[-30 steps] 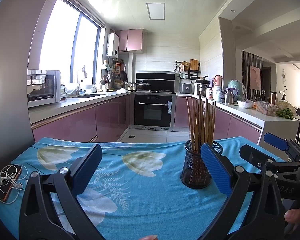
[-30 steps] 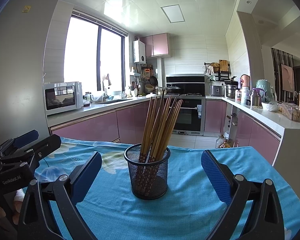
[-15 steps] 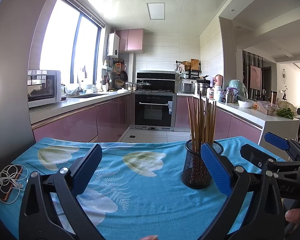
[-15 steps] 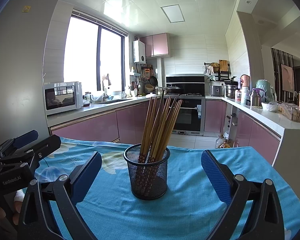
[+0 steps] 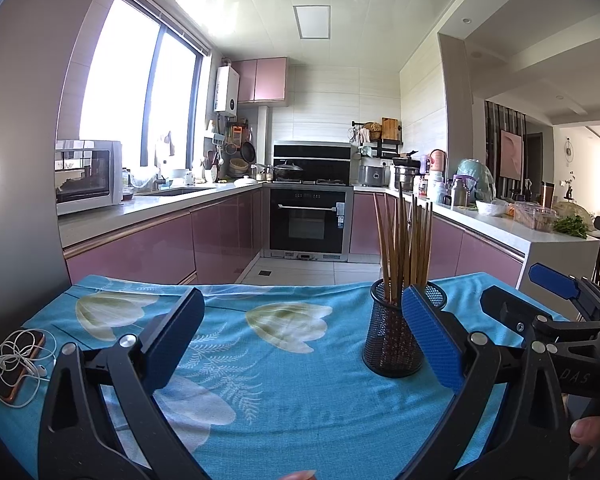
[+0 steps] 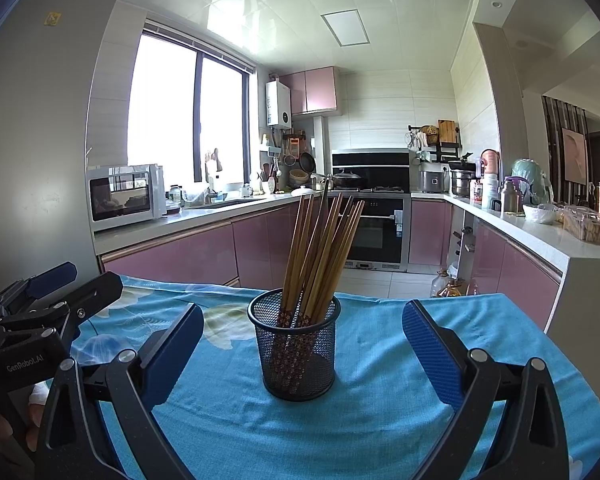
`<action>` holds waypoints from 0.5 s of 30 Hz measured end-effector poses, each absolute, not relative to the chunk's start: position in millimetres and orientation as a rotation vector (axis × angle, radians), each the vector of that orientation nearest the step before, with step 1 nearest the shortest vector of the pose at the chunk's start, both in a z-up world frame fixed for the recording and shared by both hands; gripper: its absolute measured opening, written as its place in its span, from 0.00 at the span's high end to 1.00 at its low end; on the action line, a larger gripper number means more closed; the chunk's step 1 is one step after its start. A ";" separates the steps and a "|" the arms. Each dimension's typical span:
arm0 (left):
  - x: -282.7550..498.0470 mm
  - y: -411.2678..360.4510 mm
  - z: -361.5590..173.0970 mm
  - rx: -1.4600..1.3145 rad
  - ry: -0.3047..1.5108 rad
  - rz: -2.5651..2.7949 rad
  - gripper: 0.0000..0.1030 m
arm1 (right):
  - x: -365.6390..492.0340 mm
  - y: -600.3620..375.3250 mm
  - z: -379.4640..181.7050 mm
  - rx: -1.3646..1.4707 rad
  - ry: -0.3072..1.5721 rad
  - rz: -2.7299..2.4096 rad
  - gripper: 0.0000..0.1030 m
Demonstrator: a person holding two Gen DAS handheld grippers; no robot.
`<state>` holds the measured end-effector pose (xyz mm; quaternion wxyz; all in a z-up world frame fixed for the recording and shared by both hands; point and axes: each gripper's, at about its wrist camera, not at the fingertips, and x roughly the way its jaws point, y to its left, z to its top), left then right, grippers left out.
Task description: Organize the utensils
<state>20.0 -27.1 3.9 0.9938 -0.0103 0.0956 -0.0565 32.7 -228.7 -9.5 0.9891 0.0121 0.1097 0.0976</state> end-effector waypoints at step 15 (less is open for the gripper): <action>19.7 -27.6 4.3 -0.020 0.191 -0.112 0.06 | 33.9 -228.1 -8.2 0.026 0.223 0.198 0.06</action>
